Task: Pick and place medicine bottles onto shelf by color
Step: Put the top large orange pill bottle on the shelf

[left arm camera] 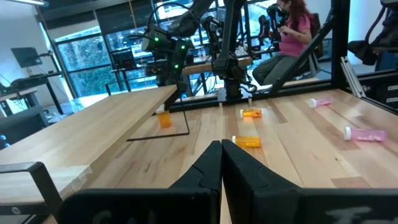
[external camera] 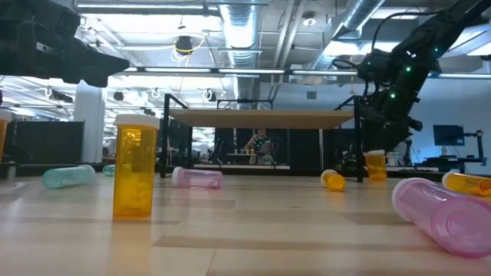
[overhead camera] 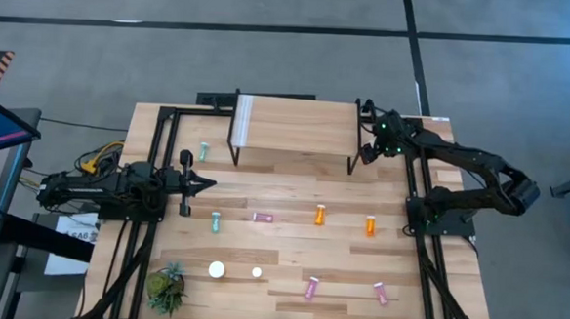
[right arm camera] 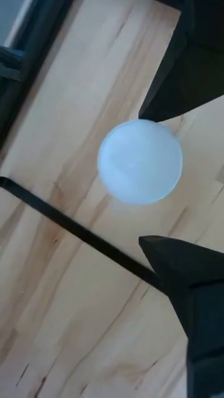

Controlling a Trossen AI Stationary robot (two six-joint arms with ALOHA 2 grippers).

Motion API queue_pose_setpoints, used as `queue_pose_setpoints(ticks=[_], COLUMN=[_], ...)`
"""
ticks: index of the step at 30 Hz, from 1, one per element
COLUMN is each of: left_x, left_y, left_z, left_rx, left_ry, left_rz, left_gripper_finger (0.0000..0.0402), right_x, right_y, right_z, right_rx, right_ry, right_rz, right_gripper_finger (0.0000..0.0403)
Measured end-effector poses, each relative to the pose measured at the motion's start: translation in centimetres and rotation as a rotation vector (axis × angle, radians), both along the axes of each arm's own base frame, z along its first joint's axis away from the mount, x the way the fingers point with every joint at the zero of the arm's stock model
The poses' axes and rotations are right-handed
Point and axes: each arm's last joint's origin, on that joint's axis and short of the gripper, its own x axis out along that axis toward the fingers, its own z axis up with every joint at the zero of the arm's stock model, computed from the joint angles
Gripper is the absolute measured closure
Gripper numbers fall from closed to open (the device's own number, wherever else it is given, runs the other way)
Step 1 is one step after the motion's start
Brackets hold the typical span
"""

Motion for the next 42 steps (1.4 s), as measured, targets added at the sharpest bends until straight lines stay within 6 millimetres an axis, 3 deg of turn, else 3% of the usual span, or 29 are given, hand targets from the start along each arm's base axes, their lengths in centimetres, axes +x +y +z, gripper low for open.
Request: queue_pose_setpoints(ticks=[6,17,23,32,42], left_x=[0.0,0.0,0.0,0.0,0.0], left_y=[0.0,0.0,0.0,0.0,0.0], left_z=[0.0,0.0,0.0,0.0,0.0], left_rx=[0.0,0.0,0.0,0.0,0.0], left_ry=[0.0,0.0,0.0,0.0,0.0], left_rz=[0.0,0.0,0.0,0.0,0.0], left_gripper_finger=[0.0401,0.0401,0.0401,0.0401,0.0401], right_x=[0.4,-0.2,-0.2,-1.0,-0.3], right_y=[-0.4,-0.2,-0.5,-1.2,-1.4], right_z=[1.1,0.9,1.0,-1.2,-1.1], right_rx=[-0.024,-0.037,-0.049,0.01,-0.026], right_ry=[-0.011,0.096,0.072,0.069,0.035], right_rz=[0.013,-0.042,-0.069,-0.126,-0.104], right_gripper_finger=[0.0061,0.0062,0.0062,0.0078,0.0098])
